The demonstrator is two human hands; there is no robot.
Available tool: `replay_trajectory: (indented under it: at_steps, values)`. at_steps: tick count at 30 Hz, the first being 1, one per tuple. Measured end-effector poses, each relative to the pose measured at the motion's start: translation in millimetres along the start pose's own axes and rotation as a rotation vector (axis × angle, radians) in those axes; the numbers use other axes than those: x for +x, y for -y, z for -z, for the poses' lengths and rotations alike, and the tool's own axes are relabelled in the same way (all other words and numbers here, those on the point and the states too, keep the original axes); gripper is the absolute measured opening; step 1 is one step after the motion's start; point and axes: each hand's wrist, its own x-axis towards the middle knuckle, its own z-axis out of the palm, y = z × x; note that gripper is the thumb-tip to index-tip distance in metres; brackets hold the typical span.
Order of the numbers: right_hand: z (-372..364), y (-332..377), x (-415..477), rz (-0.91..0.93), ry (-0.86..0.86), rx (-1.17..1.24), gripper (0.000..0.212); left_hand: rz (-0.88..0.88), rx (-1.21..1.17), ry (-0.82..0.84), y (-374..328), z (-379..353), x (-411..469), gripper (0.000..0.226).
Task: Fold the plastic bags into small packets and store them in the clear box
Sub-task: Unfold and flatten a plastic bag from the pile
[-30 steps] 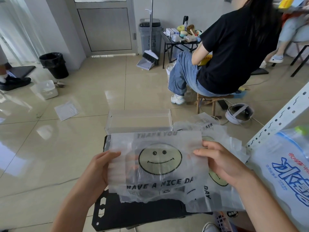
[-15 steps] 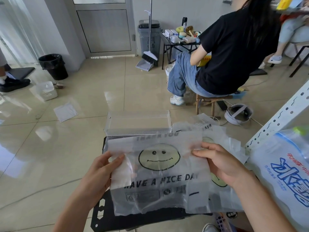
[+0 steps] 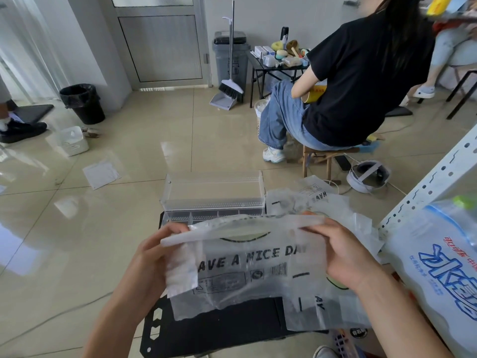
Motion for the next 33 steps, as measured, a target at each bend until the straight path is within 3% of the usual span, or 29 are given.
replay_trajectory:
  at_steps: [2, 5, 7, 9, 12, 14, 16, 18, 20, 22, 23, 27, 29, 33]
  values:
    - [0.8, 1.5, -0.5, 0.002, -0.007, 0.104, 0.033, 0.059, -0.075, -0.006, -4.1, 0.9, -3.8, 0.033]
    - [-0.6, 4.4, -2.2, -0.001, 0.005, 0.148, 0.039, 0.103, -0.078, -0.031, -5.5, -0.7, -4.1, 0.041]
    - [-1.2, 4.2, -1.2, -0.020, 0.001, 0.133, 0.045, 0.065, 0.082, -0.084, -3.0, -5.2, -1.3, 0.034]
    - [-2.5, 2.7, -0.3, -0.018, 0.002, 0.076, 0.032, 0.004, 0.198, -0.122, 0.6, -5.4, 1.2, 0.030]
    - [1.1, 0.3, 4.2, 0.052, 0.040, -0.016, 0.017, 0.028, 0.055, -0.187, 0.8, -7.7, 2.5, 0.046]
    - [-0.2, 0.3, 3.2, 0.070, 0.048, -0.037, 0.023, 0.072, 0.026, -0.221, -2.5, -10.0, 1.5, 0.040]
    - [-0.9, 0.8, 1.7, 0.052, 0.017, -0.036, 0.041, 0.099, -0.019, -0.137, -4.8, -7.0, 0.9, 0.044]
    - [2.4, 0.7, 1.3, 0.027, -0.016, -0.053, 0.057, 0.129, -0.052, -0.011, -6.1, -3.2, 0.0, 0.061]
    - [2.3, 2.3, -0.7, 0.034, -0.021, -0.086, 0.056, 0.152, -0.036, 0.036, -5.3, 0.2, -0.7, 0.086]
    - [1.4, 4.4, -3.1, 0.054, -0.025, -0.127, 0.048, 0.160, 0.011, -0.016, -1.7, 1.3, 0.2, 0.097]
    - [0.4, 5.7, -4.3, 0.063, -0.027, -0.139, 0.044, 0.158, 0.048, -0.045, 0.2, 0.4, -0.4, 0.091]
    - [2.7, 5.9, -5.4, 0.069, -0.005, -0.179, 0.040, 0.102, 0.162, -0.174, 7.5, -4.1, 2.3, 0.028]
    - [3.6, 5.0, -4.3, 0.061, 0.011, -0.218, 0.039, 0.081, 0.193, -0.229, 8.6, -5.4, 3.8, 0.021]
    - [4.7, 1.7, -1.3, 0.063, 0.026, -0.200, 0.050, 0.024, 0.208, -0.252, 10.7, -8.7, 4.0, 0.029]
